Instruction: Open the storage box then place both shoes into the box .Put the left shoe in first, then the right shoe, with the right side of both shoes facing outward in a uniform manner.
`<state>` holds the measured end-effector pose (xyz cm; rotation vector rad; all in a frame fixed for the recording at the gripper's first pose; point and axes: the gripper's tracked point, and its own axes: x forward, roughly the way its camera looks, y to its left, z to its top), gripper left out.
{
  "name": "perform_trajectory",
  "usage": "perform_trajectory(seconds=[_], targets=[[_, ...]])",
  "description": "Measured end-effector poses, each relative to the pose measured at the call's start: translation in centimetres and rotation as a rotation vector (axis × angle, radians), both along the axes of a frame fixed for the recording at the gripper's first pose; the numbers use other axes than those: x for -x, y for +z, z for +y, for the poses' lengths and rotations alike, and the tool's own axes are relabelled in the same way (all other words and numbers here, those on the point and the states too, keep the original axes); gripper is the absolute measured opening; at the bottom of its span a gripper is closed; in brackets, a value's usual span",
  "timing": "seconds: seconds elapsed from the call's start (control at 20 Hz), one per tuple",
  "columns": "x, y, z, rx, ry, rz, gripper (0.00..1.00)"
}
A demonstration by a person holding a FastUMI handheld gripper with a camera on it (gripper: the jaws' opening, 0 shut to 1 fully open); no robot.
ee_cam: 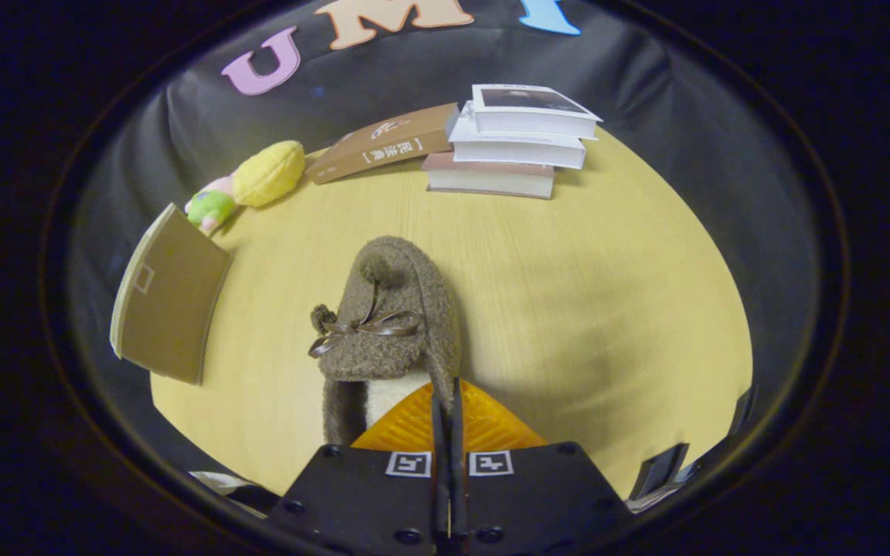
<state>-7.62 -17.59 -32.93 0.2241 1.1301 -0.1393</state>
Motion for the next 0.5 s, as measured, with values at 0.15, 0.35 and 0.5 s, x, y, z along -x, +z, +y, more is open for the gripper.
perform_trajectory(seconds=[0.15, 0.35, 0.5], targets=[[-0.6, 1.9, 1.8, -0.046, -0.051, -0.030, 0.04], [-2.0, 4.9, 5.9, -0.103, -0.068, -0.072, 0.04], [-3.9, 7.3, 9.9, -0.149, -0.063, -0.109, 0.04]])
